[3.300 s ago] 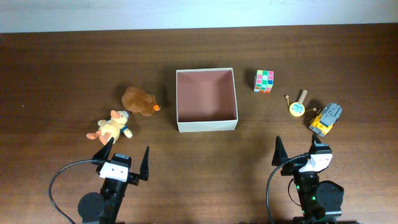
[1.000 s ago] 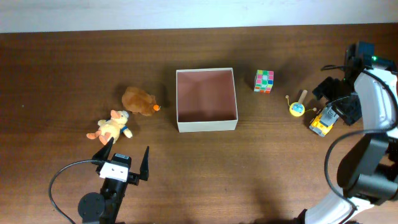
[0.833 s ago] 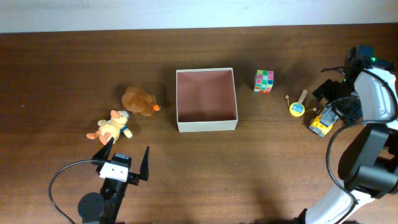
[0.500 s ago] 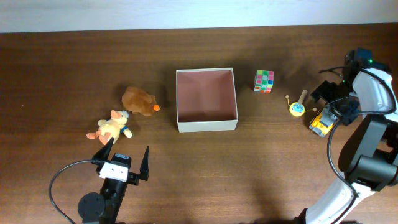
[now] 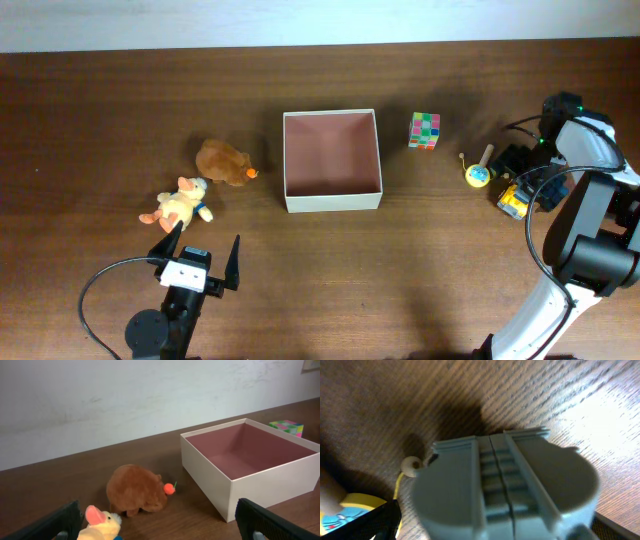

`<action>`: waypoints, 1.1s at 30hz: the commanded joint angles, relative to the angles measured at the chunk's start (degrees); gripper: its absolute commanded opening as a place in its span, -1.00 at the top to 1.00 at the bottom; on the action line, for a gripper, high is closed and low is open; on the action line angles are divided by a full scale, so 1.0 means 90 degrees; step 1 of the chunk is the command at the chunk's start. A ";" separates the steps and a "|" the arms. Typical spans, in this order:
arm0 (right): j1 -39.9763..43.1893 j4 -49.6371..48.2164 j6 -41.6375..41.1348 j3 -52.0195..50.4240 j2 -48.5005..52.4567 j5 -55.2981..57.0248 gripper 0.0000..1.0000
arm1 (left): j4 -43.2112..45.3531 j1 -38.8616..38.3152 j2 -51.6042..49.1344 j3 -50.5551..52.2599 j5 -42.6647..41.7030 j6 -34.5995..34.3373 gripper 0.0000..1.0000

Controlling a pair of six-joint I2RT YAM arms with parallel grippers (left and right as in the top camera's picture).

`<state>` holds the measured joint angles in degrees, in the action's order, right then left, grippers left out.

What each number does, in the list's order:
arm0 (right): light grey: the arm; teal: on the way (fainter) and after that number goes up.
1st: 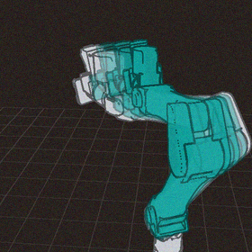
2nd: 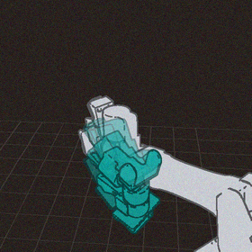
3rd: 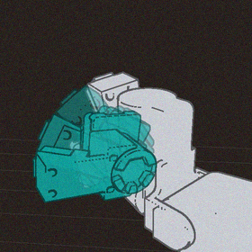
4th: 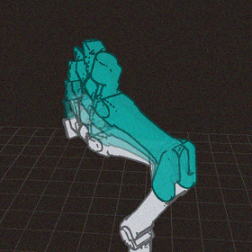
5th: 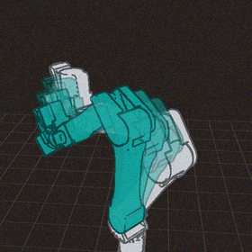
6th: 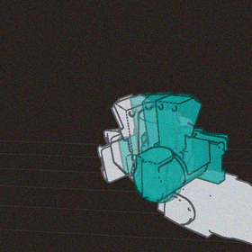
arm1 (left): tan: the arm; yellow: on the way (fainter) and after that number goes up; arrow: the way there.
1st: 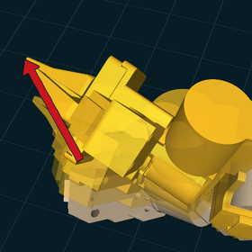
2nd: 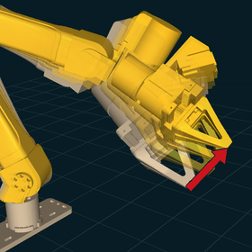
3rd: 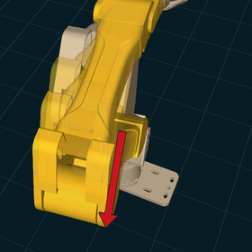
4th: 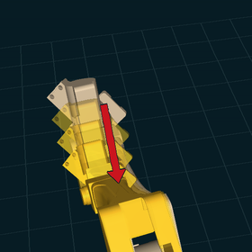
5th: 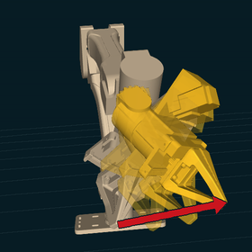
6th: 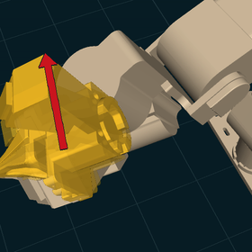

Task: Pack container
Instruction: 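Close right gripper on the grey-and-yellow toy truck and lift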

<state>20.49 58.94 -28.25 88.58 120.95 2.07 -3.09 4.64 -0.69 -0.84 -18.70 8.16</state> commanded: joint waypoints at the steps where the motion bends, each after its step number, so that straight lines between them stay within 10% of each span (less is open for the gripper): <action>1: 0.0024 -0.0061 0.0046 -0.0104 0.0058 -0.0010 -0.98 | -0.0017 0.0032 0.0044 0.0034 -0.0068 0.0058 -0.98; 8: 0.0024 -0.0155 0.0117 -0.0104 0.0058 0.0015 -0.79 | -0.0017 0.0032 0.0044 0.0034 -0.0068 0.0058 -0.98; 14: 0.0019 -0.0180 0.0117 -0.0104 0.0058 0.0015 0.02 | -0.0017 0.0032 0.0044 0.0034 -0.0068 0.0058 -0.98; 33: 0.0019 -0.0119 0.0656 0.0017 -0.0007 -0.0413 0.07 | -0.0017 0.0032 0.0044 0.0034 -0.0068 0.0058 -0.98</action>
<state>20.49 57.60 -24.75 88.29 120.70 1.21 -3.11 4.64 -0.69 -0.84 -18.70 8.16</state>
